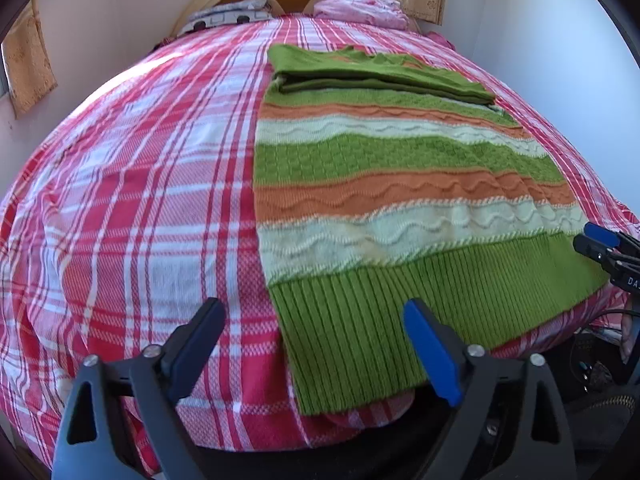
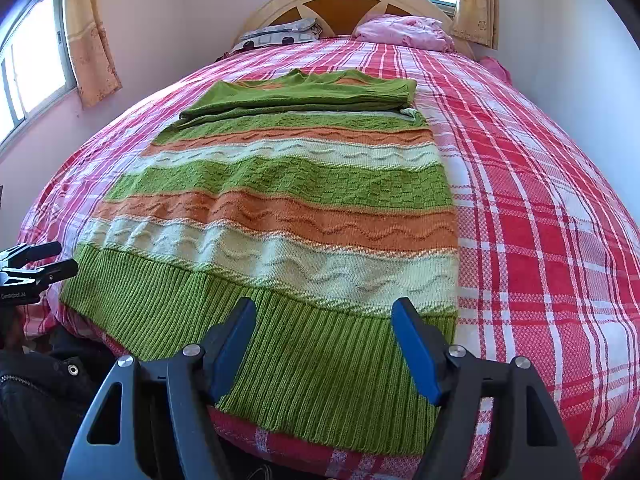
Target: Fold small clothes
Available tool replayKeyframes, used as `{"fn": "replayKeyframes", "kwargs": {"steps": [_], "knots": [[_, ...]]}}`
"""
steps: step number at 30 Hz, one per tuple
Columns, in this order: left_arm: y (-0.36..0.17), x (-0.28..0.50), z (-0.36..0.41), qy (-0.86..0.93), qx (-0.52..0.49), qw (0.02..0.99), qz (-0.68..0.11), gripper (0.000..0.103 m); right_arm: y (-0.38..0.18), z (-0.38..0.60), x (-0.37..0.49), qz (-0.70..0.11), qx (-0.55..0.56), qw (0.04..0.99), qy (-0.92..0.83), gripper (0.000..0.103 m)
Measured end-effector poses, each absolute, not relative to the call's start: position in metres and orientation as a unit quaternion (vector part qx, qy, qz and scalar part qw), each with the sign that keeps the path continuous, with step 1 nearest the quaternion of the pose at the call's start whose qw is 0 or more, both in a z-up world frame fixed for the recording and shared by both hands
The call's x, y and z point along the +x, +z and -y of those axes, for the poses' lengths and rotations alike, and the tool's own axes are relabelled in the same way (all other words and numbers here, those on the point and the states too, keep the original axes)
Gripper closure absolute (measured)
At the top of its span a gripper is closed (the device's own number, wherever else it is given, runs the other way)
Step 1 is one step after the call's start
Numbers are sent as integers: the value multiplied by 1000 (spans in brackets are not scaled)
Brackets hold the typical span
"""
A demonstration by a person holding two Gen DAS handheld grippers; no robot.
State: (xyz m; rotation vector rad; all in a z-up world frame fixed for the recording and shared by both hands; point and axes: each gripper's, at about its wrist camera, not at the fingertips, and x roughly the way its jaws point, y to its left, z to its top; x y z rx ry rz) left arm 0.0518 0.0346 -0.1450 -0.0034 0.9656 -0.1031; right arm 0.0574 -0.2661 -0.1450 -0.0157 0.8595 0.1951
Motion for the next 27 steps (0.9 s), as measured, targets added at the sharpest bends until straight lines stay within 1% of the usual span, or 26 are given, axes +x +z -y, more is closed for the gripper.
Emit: {"fn": "replayKeyframes", "kwargs": {"steps": [3, 5, 9, 11, 15, 16, 17, 18, 19, 20, 21, 27], "knots": [[-149, 48, -42, -54, -25, 875, -480, 12, -145, 265, 55, -414, -10, 905, 96, 32], [-151, 47, -46, -60, -42, 869, -489, 17, -145, 264, 54, -413, -12, 906, 96, 32], [-158, 46, -48, -78, -68, 858, -503, 21, -145, 264, 54, -412, -12, 906, 96, 32], [-163, 48, -46, -90, -81, 850, -512, 30, -145, 265, 54, -411, -10, 907, 96, 32], [-164, 46, -38, -104, -76, 853, -507, 31, -144, 265, 53, -407, -8, 909, 95, 32], [-165, 47, -38, -104, -76, 854, -505, 32, -144, 265, 53, -405, -8, 909, 95, 32], [-165, 47, -37, -104, -73, 855, -502, 43, -144, 265, 54, -405, -6, 909, 96, 32], [-165, 47, -36, -103, -68, 857, -500, 48, -144, 266, 54, -407, -6, 909, 96, 32], [-163, 47, -36, -103, -66, 859, -496, 61, -144, 267, 54, -407, -5, 908, 95, 32], [-162, 46, -37, -118, -73, 859, -493, 93, -143, 269, 55, -406, -2, 909, 92, 32], [-161, 46, -38, -134, -79, 856, -492, 91, -142, 272, 55, -406, 2, 909, 91, 32], [-160, 45, -35, -131, -65, 862, -486, 92, -131, 305, 48, -403, 28, 913, 52, 32]]}}
